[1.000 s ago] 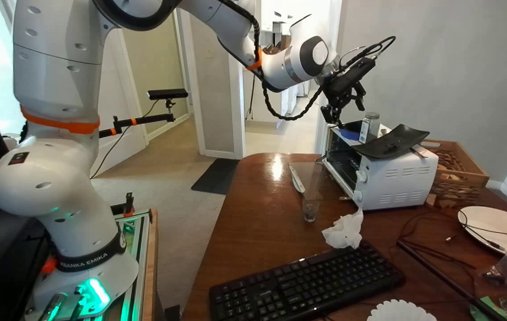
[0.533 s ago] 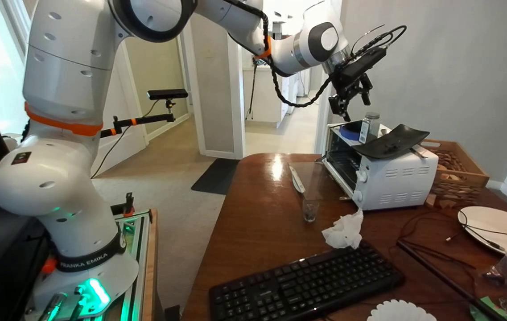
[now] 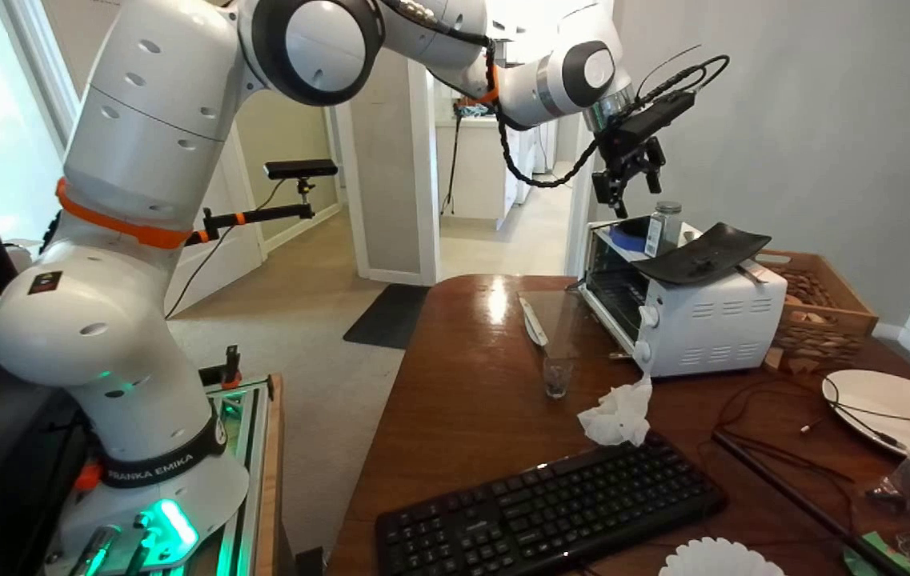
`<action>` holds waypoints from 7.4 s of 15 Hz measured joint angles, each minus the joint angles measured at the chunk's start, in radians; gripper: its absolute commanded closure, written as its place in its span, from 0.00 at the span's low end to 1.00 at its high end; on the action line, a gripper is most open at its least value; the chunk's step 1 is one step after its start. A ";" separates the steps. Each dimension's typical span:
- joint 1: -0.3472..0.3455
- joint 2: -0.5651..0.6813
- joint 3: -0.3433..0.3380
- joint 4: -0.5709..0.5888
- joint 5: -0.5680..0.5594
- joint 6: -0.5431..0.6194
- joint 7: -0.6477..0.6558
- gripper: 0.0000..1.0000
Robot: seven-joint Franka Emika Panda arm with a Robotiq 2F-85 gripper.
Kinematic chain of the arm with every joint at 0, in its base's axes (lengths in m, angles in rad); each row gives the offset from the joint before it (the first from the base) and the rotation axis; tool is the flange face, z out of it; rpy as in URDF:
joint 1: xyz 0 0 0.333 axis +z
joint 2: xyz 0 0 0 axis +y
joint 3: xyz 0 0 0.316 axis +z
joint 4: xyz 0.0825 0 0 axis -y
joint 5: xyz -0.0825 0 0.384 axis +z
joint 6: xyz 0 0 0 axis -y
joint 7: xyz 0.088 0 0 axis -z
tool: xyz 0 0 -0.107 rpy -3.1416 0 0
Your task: Remove the black tray from inside the microwave, put it on top of the microwave and move the black pot from the microwave to the table
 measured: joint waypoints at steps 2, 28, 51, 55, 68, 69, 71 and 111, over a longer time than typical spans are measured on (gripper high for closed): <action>0.006 0.038 -0.002 0.049 0.008 -0.026 -0.013 0.17; 0.069 0.229 -0.017 0.414 0.046 -0.178 0.003 0.99; 0.058 -0.174 -0.262 -0.260 -0.206 0.349 1.090 0.99; -0.052 -0.286 -0.193 -0.396 -0.017 0.424 0.972 0.99; -0.188 -0.387 -0.118 -0.626 0.383 0.327 0.663 0.99; -0.188 -0.393 -0.120 -0.664 0.385 0.329 0.682 0.99; -0.187 -0.411 -0.124 -0.749 0.385 0.346 0.744 0.99; -0.064 -0.268 -0.246 -1.004 0.149 0.417 1.570 0.99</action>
